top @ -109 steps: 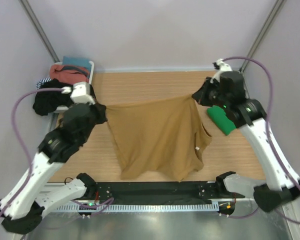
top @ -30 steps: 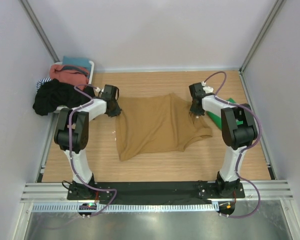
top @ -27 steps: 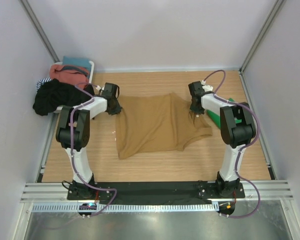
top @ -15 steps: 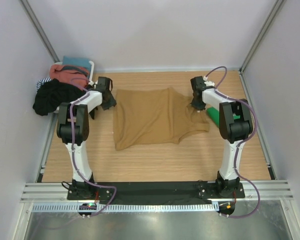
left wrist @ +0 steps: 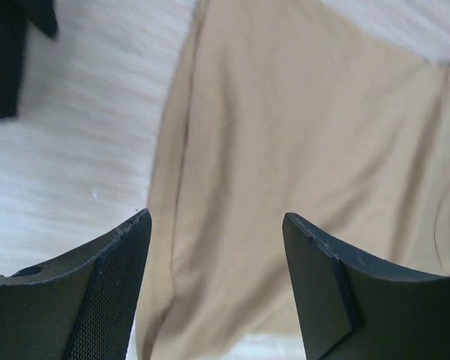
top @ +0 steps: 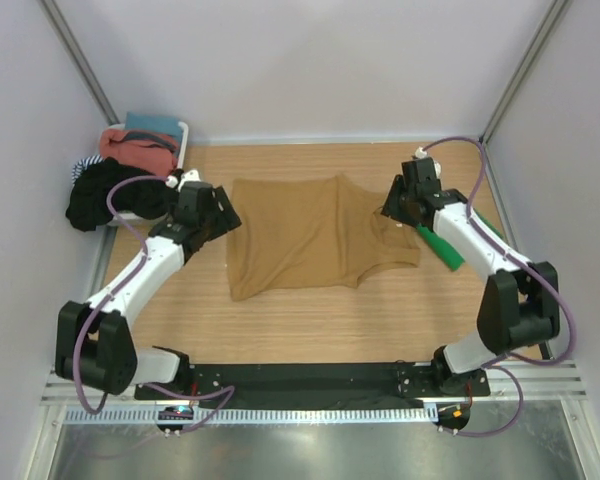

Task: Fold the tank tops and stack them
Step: Flatten the tank top out

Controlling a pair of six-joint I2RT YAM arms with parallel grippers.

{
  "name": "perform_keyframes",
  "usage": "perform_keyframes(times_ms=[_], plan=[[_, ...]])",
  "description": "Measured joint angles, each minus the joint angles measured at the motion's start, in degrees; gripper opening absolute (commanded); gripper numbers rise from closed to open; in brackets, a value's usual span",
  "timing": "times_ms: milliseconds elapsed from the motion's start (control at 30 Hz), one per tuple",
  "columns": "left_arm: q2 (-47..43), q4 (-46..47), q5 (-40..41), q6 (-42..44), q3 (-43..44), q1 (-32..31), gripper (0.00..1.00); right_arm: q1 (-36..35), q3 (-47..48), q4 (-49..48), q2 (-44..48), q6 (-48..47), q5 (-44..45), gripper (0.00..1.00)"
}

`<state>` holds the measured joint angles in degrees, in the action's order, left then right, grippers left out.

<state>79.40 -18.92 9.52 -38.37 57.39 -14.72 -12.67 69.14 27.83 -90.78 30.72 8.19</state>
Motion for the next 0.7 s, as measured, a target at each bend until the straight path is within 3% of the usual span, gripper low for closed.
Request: perform_keyframes(times_ms=[133, 233, 400, 700], plan=[[-7.69, 0.46, -2.62, -1.49, -9.14, -2.51, 0.68, -3.08, -8.17, -0.57, 8.35, -0.83, -5.62, 0.45], [-12.13, -0.59, -4.26, -2.25, -14.99, -4.04, 0.68, -7.04, -14.45, -0.31, 11.80, -0.68, -8.04, 0.50], [-20.17, -2.58, -5.75, -3.43, -20.33, -5.57, 0.68, -13.14, -21.16, 0.87, 16.33, 0.28, -9.51, 0.47], [-21.51, -3.21, -5.73, -3.52, -23.98, -5.57, 0.65, -15.87, -26.40, -2.14, 16.63, 2.99, -10.73, 0.45]])
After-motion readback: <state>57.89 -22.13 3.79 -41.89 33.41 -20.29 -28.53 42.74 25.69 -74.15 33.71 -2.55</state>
